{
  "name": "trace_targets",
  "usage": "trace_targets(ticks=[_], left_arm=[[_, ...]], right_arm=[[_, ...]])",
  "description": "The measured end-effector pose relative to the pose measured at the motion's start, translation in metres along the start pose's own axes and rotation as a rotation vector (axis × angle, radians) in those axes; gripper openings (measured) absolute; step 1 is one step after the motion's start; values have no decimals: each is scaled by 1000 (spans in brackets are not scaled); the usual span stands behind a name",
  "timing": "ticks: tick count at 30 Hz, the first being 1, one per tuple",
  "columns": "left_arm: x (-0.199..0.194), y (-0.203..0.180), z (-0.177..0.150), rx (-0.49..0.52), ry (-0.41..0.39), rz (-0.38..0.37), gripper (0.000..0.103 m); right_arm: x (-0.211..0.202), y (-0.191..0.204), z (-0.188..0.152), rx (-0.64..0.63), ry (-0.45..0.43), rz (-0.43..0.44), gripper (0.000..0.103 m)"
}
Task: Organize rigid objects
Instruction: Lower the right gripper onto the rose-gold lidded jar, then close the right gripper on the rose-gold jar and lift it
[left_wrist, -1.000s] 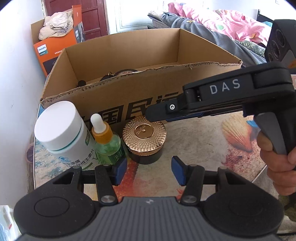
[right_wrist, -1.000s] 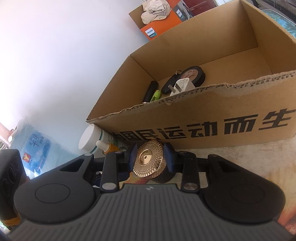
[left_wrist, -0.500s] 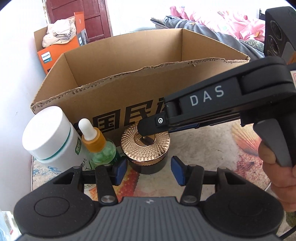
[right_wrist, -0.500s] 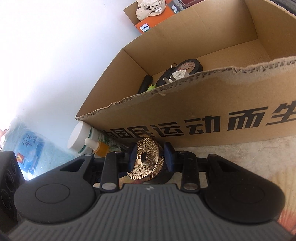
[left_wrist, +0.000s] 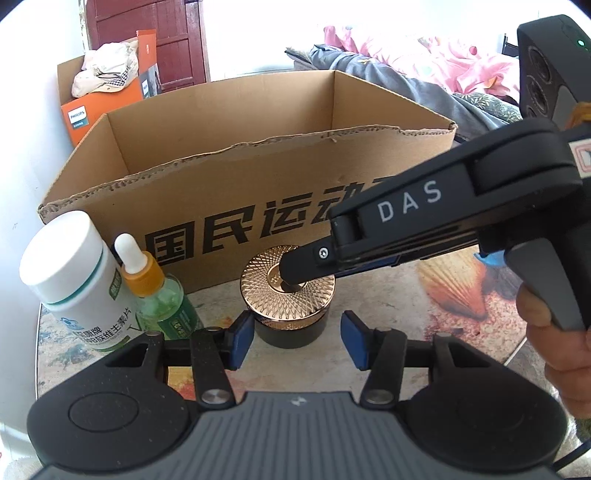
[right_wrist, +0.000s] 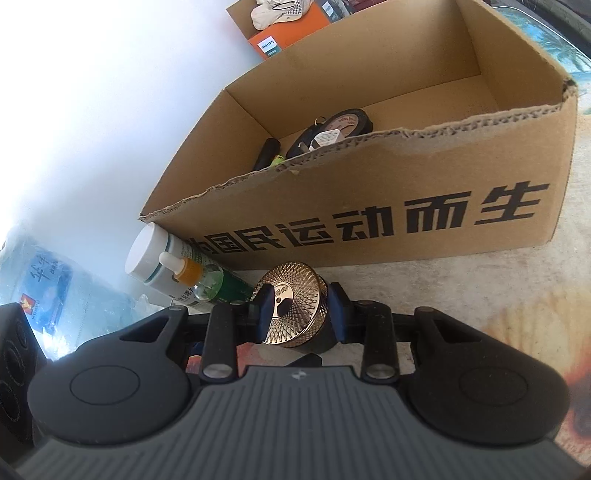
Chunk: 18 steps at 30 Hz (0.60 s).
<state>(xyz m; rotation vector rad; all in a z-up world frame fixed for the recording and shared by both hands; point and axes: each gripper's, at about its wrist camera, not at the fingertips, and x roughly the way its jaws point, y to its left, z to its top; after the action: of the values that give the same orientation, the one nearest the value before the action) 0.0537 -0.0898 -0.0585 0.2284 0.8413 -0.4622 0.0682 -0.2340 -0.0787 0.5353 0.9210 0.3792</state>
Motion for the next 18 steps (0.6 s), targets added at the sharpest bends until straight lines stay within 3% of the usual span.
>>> trace_targets(ticks=[18], left_arm=[[19, 11, 20, -6, 18, -16, 53]], right_arm=[[-4, -7, 9, 37, 35, -41, 32]])
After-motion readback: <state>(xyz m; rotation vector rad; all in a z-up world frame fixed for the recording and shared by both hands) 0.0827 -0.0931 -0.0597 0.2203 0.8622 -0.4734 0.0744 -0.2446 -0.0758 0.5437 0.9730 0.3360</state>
